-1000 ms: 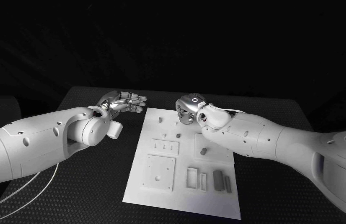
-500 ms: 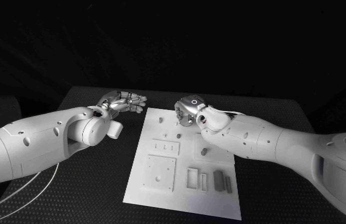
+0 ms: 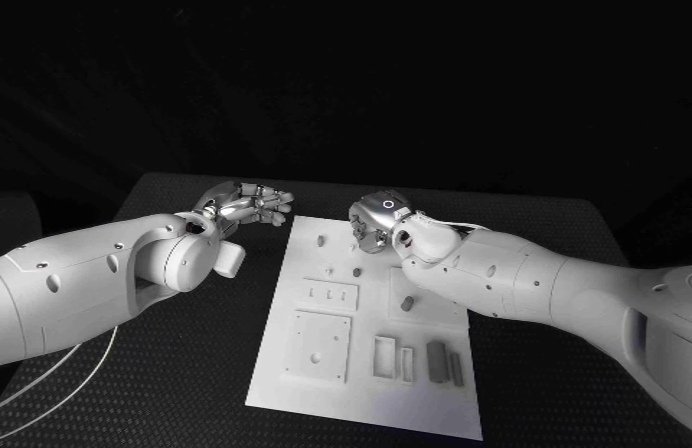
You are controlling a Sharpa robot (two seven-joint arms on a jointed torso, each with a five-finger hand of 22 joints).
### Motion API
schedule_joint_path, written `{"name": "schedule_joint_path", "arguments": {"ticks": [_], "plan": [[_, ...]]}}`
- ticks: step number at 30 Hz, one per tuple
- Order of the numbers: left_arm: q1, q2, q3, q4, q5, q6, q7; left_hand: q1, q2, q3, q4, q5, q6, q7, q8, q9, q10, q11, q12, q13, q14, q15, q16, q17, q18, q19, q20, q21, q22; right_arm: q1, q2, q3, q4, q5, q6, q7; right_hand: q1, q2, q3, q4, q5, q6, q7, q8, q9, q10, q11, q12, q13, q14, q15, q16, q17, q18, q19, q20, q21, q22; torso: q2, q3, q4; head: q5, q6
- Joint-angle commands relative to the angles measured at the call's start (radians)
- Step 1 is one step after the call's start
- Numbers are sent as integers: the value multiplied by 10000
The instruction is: Assemble the parts on the task board
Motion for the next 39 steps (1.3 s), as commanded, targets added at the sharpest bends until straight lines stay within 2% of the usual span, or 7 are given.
{"name": "schedule_joint_path", "arguments": {"ticks": [1,5,9,16,27,32,39], "plan": [[14,27,10,6,-27,44,56,-113,-18,63,-24,-33,-12,55,-35,-9,-5,43,-35,12,-60,0,-40,-9,60,-65,8,-38,175,-92,27,-53,-31,18,577,77,102,-38,61,-24,25,12,-5,18,26,14,4,12,81,-32,-64,56,-19,465,6,-43,69,190,4,0,6,-17,2],[14,30,10,3,-27,33,57,-116,-19,63,-25,-34,-13,55,-37,-9,-6,43,-40,12,-60,0,-40,-9,60,-66,8,-38,175,-92,86,-55,-174,349,601,111,-23,-280,33,-22,21,-281,110,-169,-24,-284,120,-187,44,-89,50,41,-77,465,-83,-14,45,176,-3,-1,5,-15,-4],[14,28,9,1,-27,32,55,-118,-24,64,-28,-34,-19,55,-43,-10,-12,44,-48,13,-61,0,-41,-10,60,-66,8,-38,175,-92,95,-57,-207,511,437,162,-308,-863,-394,-21,24,-1469,641,-826,-285,-1825,637,-389,-356,-120,550,30,-160,464,-193,38,26,177,1,-3,10,-16,-5],[14,11,9,3,-27,3,65,-118,-29,68,-34,-32,-29,54,-52,-12,-19,47,-61,13,-62,0,-41,-10,61,-66,8,-38,175,-90,4,-58,-128,714,83,240,-316,-1247,-943,-23,19,-2066,726,-1071,-369,-2840,943,-372,-747,-316,849,39,-259,464,-433,144,-29,177,0,-7,-1,-12,-12],[14,-112,9,15,-27,-14,84,-119,-33,73,-41,-31,-37,52,-61,-12,-29,51,-77,14,-61,0,-41,-11,62,-66,9,-37,175,132,-651,-11,770,1065,-357,453,-151,-1219,-999,38,22,-1947,687,-931,-302,-2766,935,-263,-884,-336,844,142,-350,465,-447,187,-13,167,-8,12,-42,-23,54],[14,-149,9,46,31,-357,368,-101,-22,97,-61,-19,5,52,-44,0,23,49,-67,33,-37,-8,-26,-6,70,-53,3,-31,176,300,-1439,280,1825,1445,-226,598,-232,-1174,-991,104,29,-1845,500,-844,-269,-2391,822,-107,-870,-303,734,200,-417,465,-384,185,27,164,-6,17,-87,-33,209],[11,-129,6,-137,15,-247,404,-87,-29,113,-95,1,40,30,-33,11,52,30,-74,48,-18,-16,-14,-2,74,-36,-2,-22,177,589,-2450,531,2924,1544,259,604,-317,-1067,-1069,43,36,-1815,523,-821,-285,-1700,580,238,-727,-258,503,277,-506,465,-327,134,130,193,-73,78,-287,101,287]]}}
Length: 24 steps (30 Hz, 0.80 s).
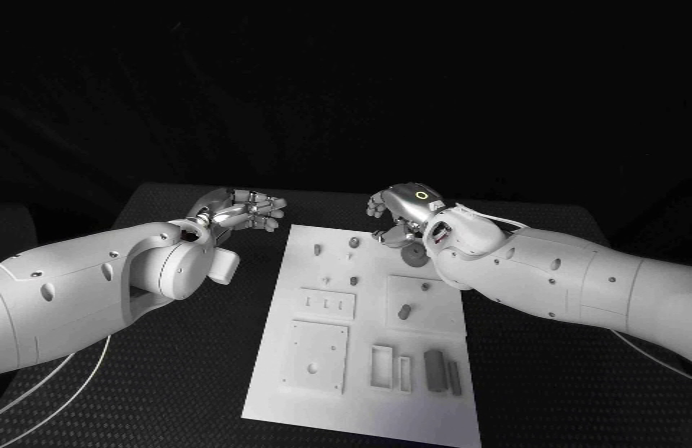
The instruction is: Assemble the parts on the task board
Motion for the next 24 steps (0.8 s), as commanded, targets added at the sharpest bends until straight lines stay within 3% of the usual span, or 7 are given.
{"name": "schedule_joint_path", "arguments": {"ticks": [1,6,15,17,18,19,24], "plan": [[12,48,9,-75,-1,-41,273,-44,11,42,-28,2,44,24,-32,13,55,28,-36,12,-18,-17,-14,-3,76,-35,-3,-22,180,71,-296,96,343,205,492,163,-6,84,-88,-18,-7,23,61,33,-11,183,-65,80,44,2,-96,62,-15,462,77,-18,52,193,-62,52,-167,79,35],[2,115,5,-212,0,-9,274,-39,18,49,-49,1,65,-1,-25,20,67,19,-43,20,-14,-18,-12,-3,74,-33,-3,-21,180,157,-878,274,660,898,1281,268,77,59,-223,-65,-10,96,213,76,-8,715,-282,408,333,-16,-308,251,56,462,162,-94,175,195,-123,101,-283,89,55],[-31,102,1,-198,6,47,237,-53,25,47,-51,-3,68,-1,-26,21,68,19,-49,22,-13,-17,-11,-3,72,-31,-2,-20,180,155,-1321,272,293,1751,2566,422,-23,280,-1038,-100,26,141,-37,15,-65,1382,-647,2550,2284,-61,-645,409,71,462,170,-115,301,179,-168,195,-382,43,-6],[-34,86,0,-179,7,63,226,-58,24,45,-52,-4,67,0,-27,21,67,21,-52,23,-14,-17,-12,-4,71,-31,-2,-20,180,152,-1370,271,227,1858,2762,455,33,292,-1394,-140,-80,131,-184,-73,-118,549,-761,4757,4229,-55,-712,750,300,462,343,-239,511,195,-165,210,-394,12,-15],[-36,81,0,-174,7,66,220,-60,22,44,-53,-5,66,1,-28,21,66,21,-54,23,-15,-17,-12,-4,71,-32,-1,-20,179,149,-1371,270,193,1875,2831,455,-28,370,-1420,-71,-12,137,-84,-94,-132,266,-779,5299,4713,-79,-777,788,337,462,323,-235,530,194,-166,198,-394,-3,-32],[-38,78,0,-172,8,70,218,-63,23,43,-53,-6,66,2,-29,21,65,22,-56,23,-15,-16,-12,-4,71,-32,-1,-20,179,140,-1370,270,171,1875,2865,454,-28,408,-1430,-63,32,149,-174,-122,-151,-116,-813,6012,5345,-89,-742,856,395,462,327,-246,592,205,-166,203,-401,-8,-39],[-46,91,0,-178,8,89,217,-71,21,41,-56,-10,62,7,-34,21,61,25,-63,24,-18,-15,-13,-5,70,-33,-1,-21,179,-16,-1177,267,-162,1867,2981,454,-68,437,-1471,-103,106,142,-144,-233,-216,-915,-777,7994,6968,-120,-777,1254,792,462,328,-336,957,225,-162,199,-393,-37,-72]]}}
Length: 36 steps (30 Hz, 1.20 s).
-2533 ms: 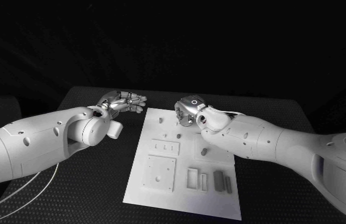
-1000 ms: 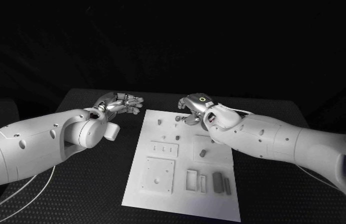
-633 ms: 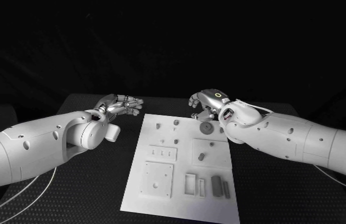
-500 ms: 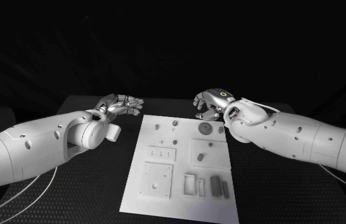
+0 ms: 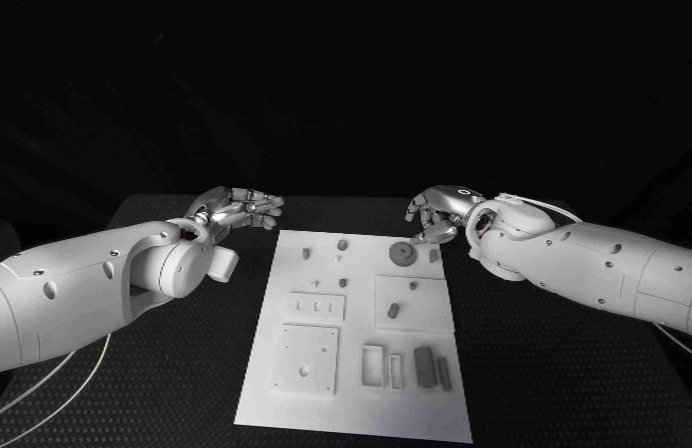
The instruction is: Assemble the parts on the task board
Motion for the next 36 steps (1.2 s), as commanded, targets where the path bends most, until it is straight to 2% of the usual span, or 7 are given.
{"name": "schedule_joint_path", "arguments": {"ticks": [1,2,7,10,14,21,36], "plan": [[-4,28,6,17,10,91,117,-73,21,29,-46,-10,61,8,-35,11,60,26,-64,13,-18,-15,-14,-5,70,-34,-1,-21,173,-111,149,-3,-198,215,553,155,-72,57,-46,14,49,52,35,-54,-20,-161,-45,437,311,-42,-35,142,153,299,31,-74,119,211,4,2,1,-17,-22],[-10,36,6,16,10,97,116,-74,22,29,-47,-10,60,9,-36,11,59,26,-66,14,-19,-15,-14,-5,70,-34,-1,-21,173,-153,209,-3,-287,180,541,155,-100,93,-137,35,91,-22,16,-109,-47,-98,-44,1132,792,-13,-29,429,425,299,103,-119,312,220,5,-1,8,-24,-30],[-35,67,6,18,10,117,110,-82,26,29,-50,-12,55,13,-41,11,55,29,-74,14,-21,-14,-15,-6,69,-35,-1,-22,173,-318,484,-3,-742,174,461,205,-138,83,-173,14,84,-162,43,-204,-102,-291,-32,2466,1729,-100,-13,781,963,299,60,-199,695,210,4,-14,52,-69,-48],[-46,88,6,21,10,124,112,-85,27,28,-53,-12,53,14,-43,11,54,30,-78,15,-23,-14,-16,-7,69,-36,-1,-22,172,-384,631,-3,-954,174,457,238,-200,107,-200,18,67,-233,44,-234,-120,-258,-28,2967,2035,-119,-4,929,1225,299,100,-256,898,204,-4,-40,51,-84,-46],[-56,89,6,21,10,127,107,-88,30,29,-56,-13,51,16,-46,11,52,31,-82,16,-25,-13,-17,-7,68,-37,0,-23,172,-437,710,-3,-1060,162,469,249,-202,141,-178,20,87,-219,41,-218,-114,-260,-30,3141,2138,-118,-3,973,1334,299,103,-286,988,200,-3,-46,58,-58,-86],[-57,78,6,27,10,131,103,-94,33,28,-61,-14,47,19,-50,10,49,33,-89,17,-29,-12,-19,-9,67,-40,0,-24,171,-523,747,-4,-1180,34,518,270,-197,180,-139,25,82,-157,44,-176,-97,-266,-27,3253,2199,-107,0,1003,1423,299,98,-307,1063,196,-12,-48,17,-16,-142],[-59,86,6,13,10,138,84,-104,36,29,-73,-15,41,27,-58,10,43,38,-103,19,-35,-10,-22,-11,66,-44,1,-26,171,-620,874,-7,-1341,-67,562,311,-251,321,-52,34,86,199,44,15,-17,-280,-24,3366,2239,-87,7,1011,1564,299,68,-335,1189,182,-22,-38,13,6,-171]]}}
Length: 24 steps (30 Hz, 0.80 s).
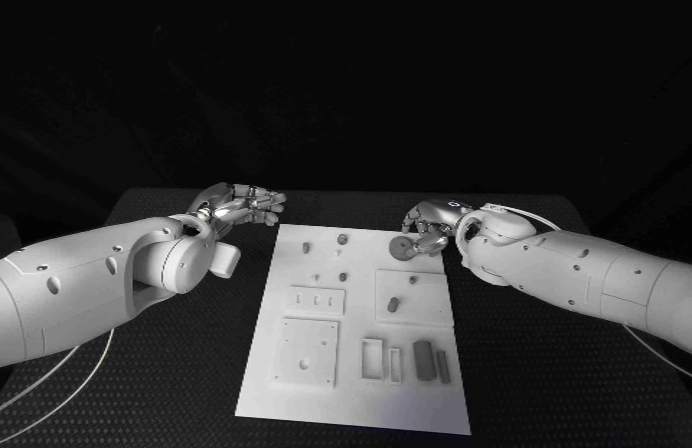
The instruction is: Assemble the parts on the task board
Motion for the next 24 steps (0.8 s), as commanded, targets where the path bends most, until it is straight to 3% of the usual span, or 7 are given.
{"name": "schedule_joint_path", "arguments": {"ticks": [1,24], "plan": [[4,8,7,29,8,116,91,-105,36,3,-47,-15,41,28,-59,12,43,38,-65,14,-36,-10,-23,-11,66,-44,1,-27,175,-27,42,-1,-20,-196,145,114,-11,94,63,8,25,269,170,56,19,-41,8,49,8,-25,6,28,25,320,52,-139,42,182,0,9,-6,17,-3],[4,-13,7,44,8,131,70,-118,41,7,-59,-14,39,32,-66,14,41,42,-79,18,-41,-8,-25,-13,65,-49,3,-29,174,-175,257,-15,-295,-315,280,174,-162,391,286,39,-60,706,84,245,90,-44,-72,72,-25,1,-65,-34,132,320,12,-142,131,161,-10,-4,-4,49,-117]]}}
